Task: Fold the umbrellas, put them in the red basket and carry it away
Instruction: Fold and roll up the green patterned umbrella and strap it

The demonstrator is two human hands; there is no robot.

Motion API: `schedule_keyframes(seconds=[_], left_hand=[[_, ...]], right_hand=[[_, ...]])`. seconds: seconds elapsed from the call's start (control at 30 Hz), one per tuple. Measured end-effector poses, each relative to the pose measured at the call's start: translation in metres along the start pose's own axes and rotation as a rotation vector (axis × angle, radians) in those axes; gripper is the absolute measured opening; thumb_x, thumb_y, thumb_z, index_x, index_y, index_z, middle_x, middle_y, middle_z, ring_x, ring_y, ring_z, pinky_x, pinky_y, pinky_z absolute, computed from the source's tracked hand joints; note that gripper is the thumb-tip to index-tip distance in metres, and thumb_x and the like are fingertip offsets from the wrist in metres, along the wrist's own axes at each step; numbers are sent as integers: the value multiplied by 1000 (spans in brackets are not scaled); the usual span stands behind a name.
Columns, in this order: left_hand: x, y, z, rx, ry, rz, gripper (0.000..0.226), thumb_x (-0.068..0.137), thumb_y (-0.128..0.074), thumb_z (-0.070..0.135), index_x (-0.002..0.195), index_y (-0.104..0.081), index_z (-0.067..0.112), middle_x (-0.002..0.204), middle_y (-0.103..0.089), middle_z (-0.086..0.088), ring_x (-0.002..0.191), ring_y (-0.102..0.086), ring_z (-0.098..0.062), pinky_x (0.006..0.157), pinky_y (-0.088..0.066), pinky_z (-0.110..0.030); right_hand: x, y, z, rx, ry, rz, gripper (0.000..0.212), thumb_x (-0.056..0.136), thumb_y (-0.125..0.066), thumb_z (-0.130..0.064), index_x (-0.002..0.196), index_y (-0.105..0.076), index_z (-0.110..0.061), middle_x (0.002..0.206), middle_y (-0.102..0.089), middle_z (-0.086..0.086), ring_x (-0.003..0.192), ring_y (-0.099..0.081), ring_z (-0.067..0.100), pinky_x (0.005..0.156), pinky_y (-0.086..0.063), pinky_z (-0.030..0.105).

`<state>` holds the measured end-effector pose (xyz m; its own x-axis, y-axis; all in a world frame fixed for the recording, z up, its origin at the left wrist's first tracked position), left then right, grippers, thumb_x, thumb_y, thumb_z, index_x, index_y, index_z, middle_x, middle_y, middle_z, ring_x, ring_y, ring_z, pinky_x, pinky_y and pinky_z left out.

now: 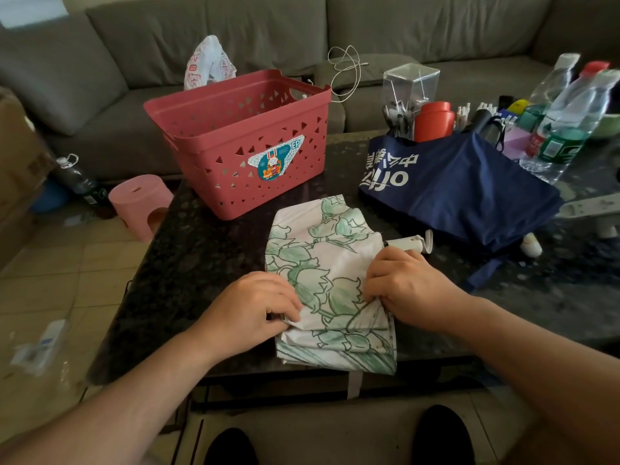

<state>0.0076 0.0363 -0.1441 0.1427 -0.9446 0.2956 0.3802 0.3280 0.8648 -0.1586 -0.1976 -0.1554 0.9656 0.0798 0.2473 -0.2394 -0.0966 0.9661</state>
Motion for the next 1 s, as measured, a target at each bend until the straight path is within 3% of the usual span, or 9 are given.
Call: schedule_keyframes(seconds=[0.13,0.3,0.4,0.5,0.6,0.67,0.77,0.87,1.0], left_hand=[[0,10,4,-48,49,-28,16,76,-92,17,81,-81,29,90,-75,19,101,-69,-1,90,-57,-29],[-1,12,10,40,25,-43,21,73,-84,17,72,-68,31,85,-66,19,91,-64,-3,86,-53,-32],[-4,10,5,96,98,-26,26,71,-86,34,82,-63,37,91,-55,20,92,-53,-3,87,-46,-26],[-8,15,-1,43,193,-62,33,71,-86,48,87,-59,41,85,-56,17,89,-55,-9,83,-45,-22],[-11,18,-1,-63,271,-85,27,74,-89,37,90,-68,42,88,-67,17,94,-62,-11,83,-49,-20],[-14,17,-1,-142,336,-70,25,77,-88,25,90,-73,41,88,-71,17,94,-66,-12,81,-51,-19],[-16,14,-2,-279,439,-38,23,81,-85,17,88,-77,37,84,-73,11,85,-69,-14,78,-56,-23],[-19,10,-1,-333,507,15,20,83,-86,16,85,-79,34,81,-74,8,78,-69,-12,73,-57,-23],[-21,7,3,-349,526,46,22,85,-83,14,90,-78,35,83,-75,12,77,-68,-13,74,-58,-26]], right_hand=[[4,-1,-1,-22,-12,-37,29,80,-76,-11,95,-73,-36,96,-65,-17,102,-56,20,70,-41,38],[8,-2,-3,-30,-28,-95,29,80,-75,-8,87,-67,-36,91,-60,-17,96,-52,17,68,-37,36],[9,-3,1,-9,-61,-94,31,79,-74,-7,86,-66,-36,90,-56,-17,95,-52,16,67,-30,34],[8,-3,2,18,-83,-110,34,79,-70,-6,91,-69,-37,97,-59,-17,98,-52,17,69,-38,36],[6,-2,0,37,-100,-172,42,77,-65,-5,100,-72,-38,105,-60,-17,101,-50,16,78,-45,39],[5,1,0,79,-136,-172,33,79,-57,-17,101,-72,-37,103,-58,-16,99,-49,15,83,-46,40],[3,9,-1,169,-187,-136,32,77,-45,-44,95,-70,-35,90,-54,-16,88,-47,10,79,-48,37],[-1,15,-14,149,-132,-90,26,78,-60,-57,90,-69,-36,81,-52,-17,83,-46,8,73,-45,34],[-4,15,-40,100,-21,-49,32,78,-66,-66,94,-69,-39,90,-55,-17,86,-50,11,70,-41,34]])
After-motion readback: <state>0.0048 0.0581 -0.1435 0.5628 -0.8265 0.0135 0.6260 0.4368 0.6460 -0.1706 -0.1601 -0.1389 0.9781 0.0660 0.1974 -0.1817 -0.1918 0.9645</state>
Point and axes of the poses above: each hand's wrist, its own x-axis towards the middle knuckle, its own y-axis out of the back of the hand, z = x × y, the point moved 3 cm from there along x, towards the middle knuckle
